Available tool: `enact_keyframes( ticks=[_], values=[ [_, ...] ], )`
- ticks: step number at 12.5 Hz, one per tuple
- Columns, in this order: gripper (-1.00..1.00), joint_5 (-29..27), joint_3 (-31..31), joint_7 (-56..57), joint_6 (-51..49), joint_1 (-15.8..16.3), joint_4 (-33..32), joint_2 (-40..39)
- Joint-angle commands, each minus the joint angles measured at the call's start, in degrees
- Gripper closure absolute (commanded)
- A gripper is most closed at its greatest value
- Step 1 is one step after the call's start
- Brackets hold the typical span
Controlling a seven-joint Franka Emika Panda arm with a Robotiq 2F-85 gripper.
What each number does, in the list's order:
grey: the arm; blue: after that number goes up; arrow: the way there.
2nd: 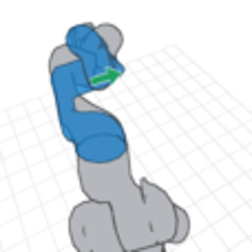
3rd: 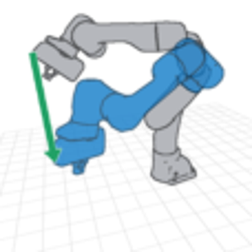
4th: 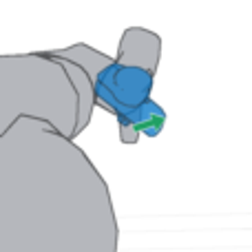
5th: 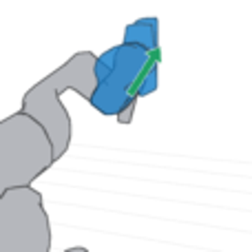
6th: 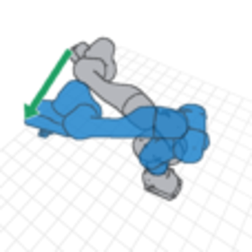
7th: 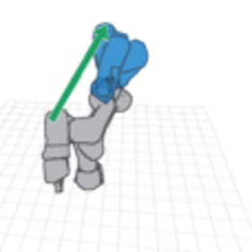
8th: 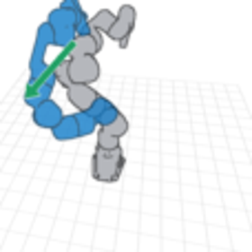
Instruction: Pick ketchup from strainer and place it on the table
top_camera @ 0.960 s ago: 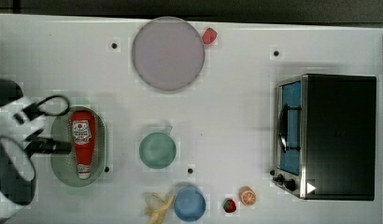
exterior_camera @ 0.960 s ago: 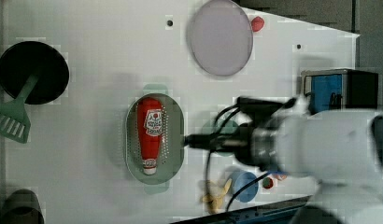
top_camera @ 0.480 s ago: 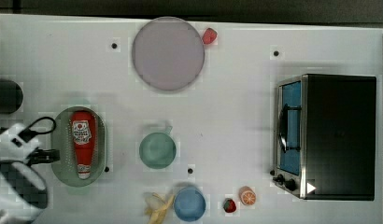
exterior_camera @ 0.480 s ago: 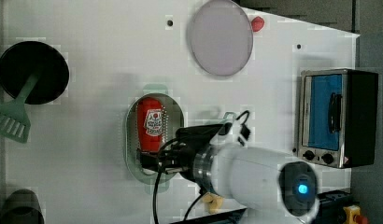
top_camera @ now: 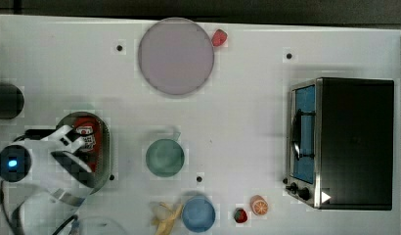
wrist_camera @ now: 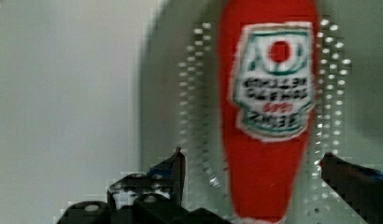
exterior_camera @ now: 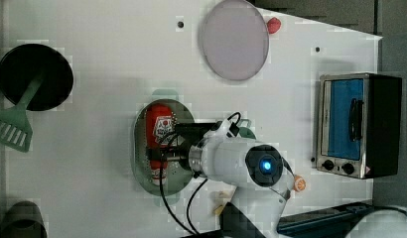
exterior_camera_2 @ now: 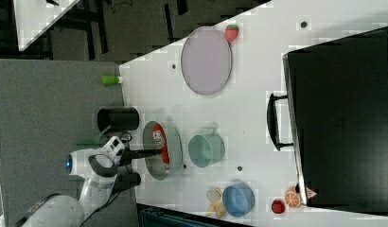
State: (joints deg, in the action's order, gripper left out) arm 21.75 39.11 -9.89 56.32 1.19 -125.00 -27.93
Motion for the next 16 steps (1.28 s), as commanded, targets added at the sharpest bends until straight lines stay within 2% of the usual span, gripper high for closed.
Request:
enact_keyframes(
  ticks=[1, 5, 6, 9, 13, 16],
  values=[
    [-1.0, 3.2, 0.1, -6.6, 1.9, -0.6, 1.5, -2.2],
    [-1.0, 7.7, -2.2, -9.4, 3.3, 1.3, 4.3, -8.2],
    [-0.91, 7.7, -2.8, -9.6, 3.3, 1.7, 4.9, -9.3],
    [-0.21, 7.8, -3.4, -9.5, 3.3, 2.2, 5.6, -10.0],
    [-0.21, 6.9, -1.1, -9.6, 0.4, 1.8, 5.1, -3.8],
    [-0.21, -2.2, 2.2, -9.6, -6.2, 0.1, 6.0, 4.1]
  ],
)
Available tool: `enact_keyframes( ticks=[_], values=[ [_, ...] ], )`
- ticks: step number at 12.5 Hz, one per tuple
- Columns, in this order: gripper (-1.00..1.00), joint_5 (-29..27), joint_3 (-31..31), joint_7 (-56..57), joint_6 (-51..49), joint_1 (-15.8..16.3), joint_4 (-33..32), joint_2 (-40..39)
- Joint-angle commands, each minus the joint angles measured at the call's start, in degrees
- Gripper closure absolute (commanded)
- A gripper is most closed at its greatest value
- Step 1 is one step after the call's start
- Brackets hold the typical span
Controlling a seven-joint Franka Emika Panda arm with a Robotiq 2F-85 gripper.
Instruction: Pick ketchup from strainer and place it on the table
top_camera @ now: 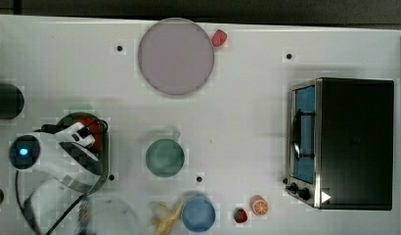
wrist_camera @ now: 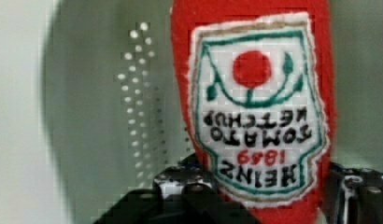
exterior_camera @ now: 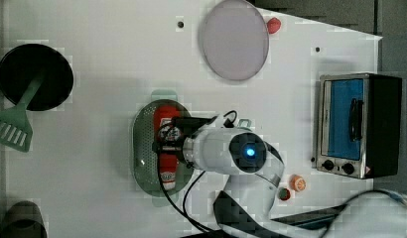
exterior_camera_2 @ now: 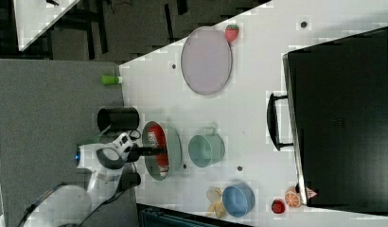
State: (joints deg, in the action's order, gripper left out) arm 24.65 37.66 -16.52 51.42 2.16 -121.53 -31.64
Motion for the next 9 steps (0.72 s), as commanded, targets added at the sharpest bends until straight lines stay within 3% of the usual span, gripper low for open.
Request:
enact_keyframes(
  ticks=[1, 4, 9],
  values=[
    [-0.21, -8.9, 4.2, -2.8, -2.8, -1.4, 3.5, 10.0],
    [-0.21, -15.0, 4.3, -1.2, -11.5, -2.9, 8.8, 14.2],
    [-0.21, -15.1, 1.2, 3.2, -29.5, -6.9, 21.8, 13.3]
  ],
)
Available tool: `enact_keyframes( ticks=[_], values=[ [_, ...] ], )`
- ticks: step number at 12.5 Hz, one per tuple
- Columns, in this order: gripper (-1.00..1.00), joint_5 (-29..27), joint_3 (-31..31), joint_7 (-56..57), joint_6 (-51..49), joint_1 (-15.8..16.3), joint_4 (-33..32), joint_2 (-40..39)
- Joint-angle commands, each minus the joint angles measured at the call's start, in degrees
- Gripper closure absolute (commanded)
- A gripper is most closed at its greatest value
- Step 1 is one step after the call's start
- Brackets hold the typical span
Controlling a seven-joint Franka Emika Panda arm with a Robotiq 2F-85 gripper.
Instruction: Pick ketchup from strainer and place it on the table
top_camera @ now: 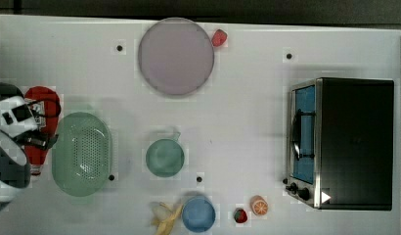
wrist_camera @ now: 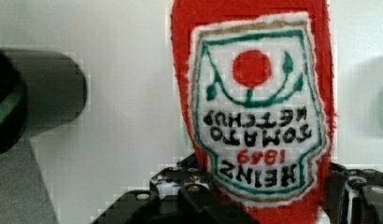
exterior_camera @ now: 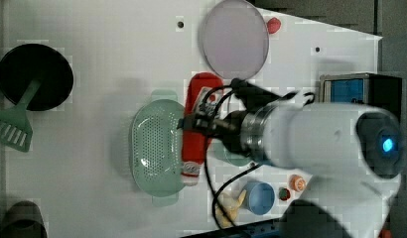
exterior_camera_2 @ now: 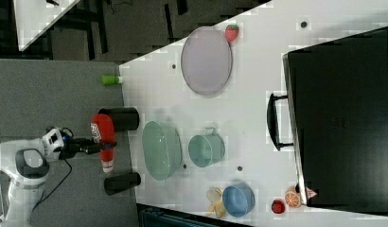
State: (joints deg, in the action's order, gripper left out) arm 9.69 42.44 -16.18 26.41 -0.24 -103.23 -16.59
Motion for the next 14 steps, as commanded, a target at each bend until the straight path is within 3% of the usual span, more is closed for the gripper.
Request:
enact_keyframes(
  ticks=[1, 4, 9, 14],
  values=[
    [-0.21, -0.2, -4.9, 5.2, -6.5, -5.1, 5.8, -2.5],
    [-0.21, 0.0, -10.8, 10.3, -8.4, -6.9, 9.0, -3.9],
    [-0.21, 2.8, -22.4, 22.4, -8.0, -8.5, 9.0, -3.9],
    [-0.21, 2.7, -26.9, 30.5, -7.5, -10.8, 6.4, -3.5]
  ],
)
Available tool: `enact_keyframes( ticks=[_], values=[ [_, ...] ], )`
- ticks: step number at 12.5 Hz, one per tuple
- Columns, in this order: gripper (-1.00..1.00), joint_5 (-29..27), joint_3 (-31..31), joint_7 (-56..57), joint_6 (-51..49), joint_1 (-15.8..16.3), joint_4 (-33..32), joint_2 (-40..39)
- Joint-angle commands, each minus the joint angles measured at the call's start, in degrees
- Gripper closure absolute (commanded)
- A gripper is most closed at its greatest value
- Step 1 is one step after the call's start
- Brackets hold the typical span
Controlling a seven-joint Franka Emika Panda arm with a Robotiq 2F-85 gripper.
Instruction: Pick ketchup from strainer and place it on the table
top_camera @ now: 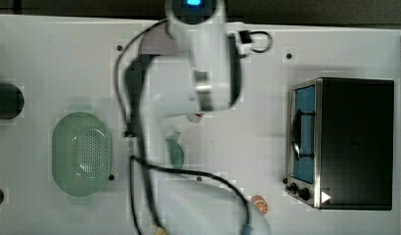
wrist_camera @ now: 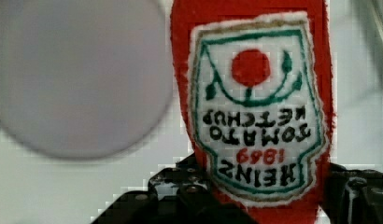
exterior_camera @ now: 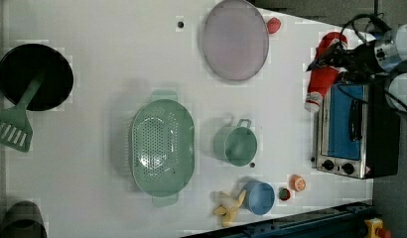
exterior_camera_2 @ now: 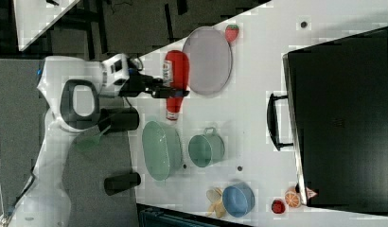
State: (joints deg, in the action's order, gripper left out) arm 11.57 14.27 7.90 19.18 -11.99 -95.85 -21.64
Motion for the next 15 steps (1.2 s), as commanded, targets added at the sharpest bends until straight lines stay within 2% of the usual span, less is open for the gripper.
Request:
enact_keyframes(
  ticks=[1, 6, 11, 15],
  values=[
    [-0.21, 0.8, 1.1, 6.6, 1.0, 0.4, -2.7, 1.8],
    [-0.21, 0.5, 0.9, 6.6, 14.8, -2.3, -15.7, 3.5],
    [-0.21, 0.1, 0.8, 6.4, 33.1, -4.9, -30.6, 3.5],
    [-0.21, 0.1, 0.7, 6.3, 34.7, -5.3, -34.6, 2.2]
  ],
)
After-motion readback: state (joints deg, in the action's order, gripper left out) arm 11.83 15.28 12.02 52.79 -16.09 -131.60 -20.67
